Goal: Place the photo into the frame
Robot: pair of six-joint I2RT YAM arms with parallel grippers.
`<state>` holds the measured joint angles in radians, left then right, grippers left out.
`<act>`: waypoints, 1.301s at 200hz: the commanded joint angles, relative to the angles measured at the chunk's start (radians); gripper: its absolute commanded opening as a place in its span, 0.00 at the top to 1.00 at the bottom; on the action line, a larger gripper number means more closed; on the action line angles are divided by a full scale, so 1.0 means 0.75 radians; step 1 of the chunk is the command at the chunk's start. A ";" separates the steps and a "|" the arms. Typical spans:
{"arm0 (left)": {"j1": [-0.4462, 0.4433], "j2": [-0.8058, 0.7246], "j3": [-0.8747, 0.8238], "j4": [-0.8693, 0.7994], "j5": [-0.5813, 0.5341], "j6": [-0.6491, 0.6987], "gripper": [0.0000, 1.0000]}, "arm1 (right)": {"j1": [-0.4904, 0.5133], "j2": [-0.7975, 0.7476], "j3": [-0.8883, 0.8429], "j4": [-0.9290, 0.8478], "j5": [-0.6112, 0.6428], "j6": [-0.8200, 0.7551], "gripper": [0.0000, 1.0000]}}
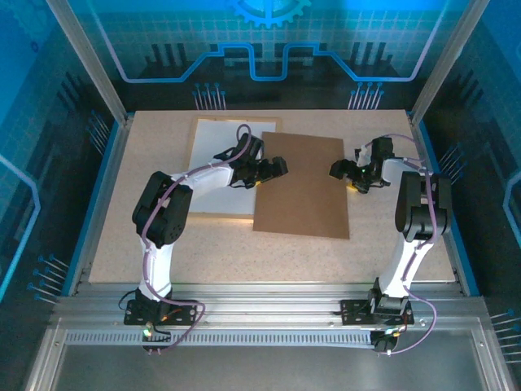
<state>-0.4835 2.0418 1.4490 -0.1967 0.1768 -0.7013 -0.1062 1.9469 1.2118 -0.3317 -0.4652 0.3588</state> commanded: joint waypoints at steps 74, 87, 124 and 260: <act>0.003 0.058 -0.065 -0.006 -0.015 0.004 0.01 | 0.015 -0.020 -0.097 0.090 -0.292 0.080 0.20; 0.003 0.059 -0.067 -0.002 -0.015 0.001 0.01 | 0.011 -0.036 -0.110 0.108 -0.308 0.089 0.23; 0.004 0.048 -0.067 -0.002 -0.013 0.005 0.01 | 0.005 -0.088 -0.146 0.173 -0.405 0.126 0.45; 0.161 -0.242 0.011 -0.197 -0.092 0.171 0.01 | -0.058 -0.245 -0.145 0.626 -0.781 0.564 1.00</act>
<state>-0.4419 1.9816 1.4239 -0.2573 0.1539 -0.6540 -0.1406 1.8183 1.0992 -0.0502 -0.9722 0.6655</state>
